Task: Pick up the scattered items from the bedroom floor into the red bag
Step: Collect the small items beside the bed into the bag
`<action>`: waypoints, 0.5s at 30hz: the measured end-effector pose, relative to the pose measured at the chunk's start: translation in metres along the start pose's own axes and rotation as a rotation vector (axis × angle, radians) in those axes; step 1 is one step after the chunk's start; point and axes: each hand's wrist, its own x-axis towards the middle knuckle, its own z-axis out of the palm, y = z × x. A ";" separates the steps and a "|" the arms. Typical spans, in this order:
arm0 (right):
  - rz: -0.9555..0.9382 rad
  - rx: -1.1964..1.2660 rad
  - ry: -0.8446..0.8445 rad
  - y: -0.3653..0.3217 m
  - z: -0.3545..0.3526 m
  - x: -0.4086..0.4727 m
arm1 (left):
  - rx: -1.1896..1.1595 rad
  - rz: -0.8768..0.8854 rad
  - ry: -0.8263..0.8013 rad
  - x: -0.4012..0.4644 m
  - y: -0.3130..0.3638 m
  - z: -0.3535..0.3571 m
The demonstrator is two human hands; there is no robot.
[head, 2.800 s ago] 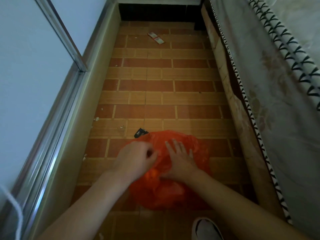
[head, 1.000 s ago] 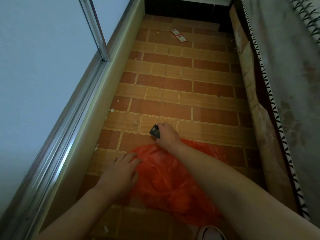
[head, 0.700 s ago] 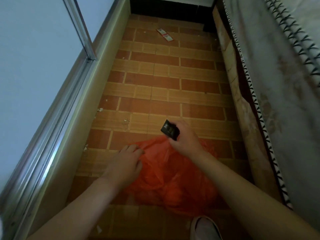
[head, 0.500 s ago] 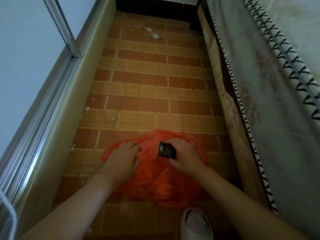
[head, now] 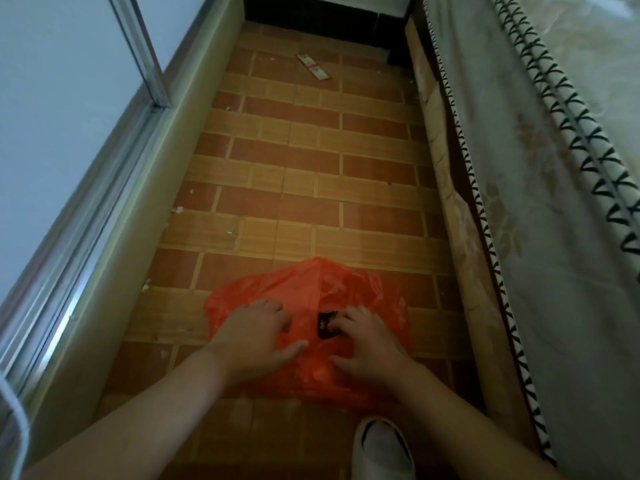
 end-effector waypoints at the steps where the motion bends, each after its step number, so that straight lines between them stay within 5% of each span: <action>1: -0.003 -0.039 -0.023 -0.002 0.005 0.000 | 0.013 0.021 -0.008 -0.002 0.002 0.000; 10: -0.015 -0.101 0.064 -0.013 0.005 0.020 | 0.177 0.006 -0.153 -0.004 0.009 -0.008; 15: 0.046 -0.066 0.163 -0.013 -0.009 0.025 | 0.082 0.030 -0.074 0.000 0.017 -0.004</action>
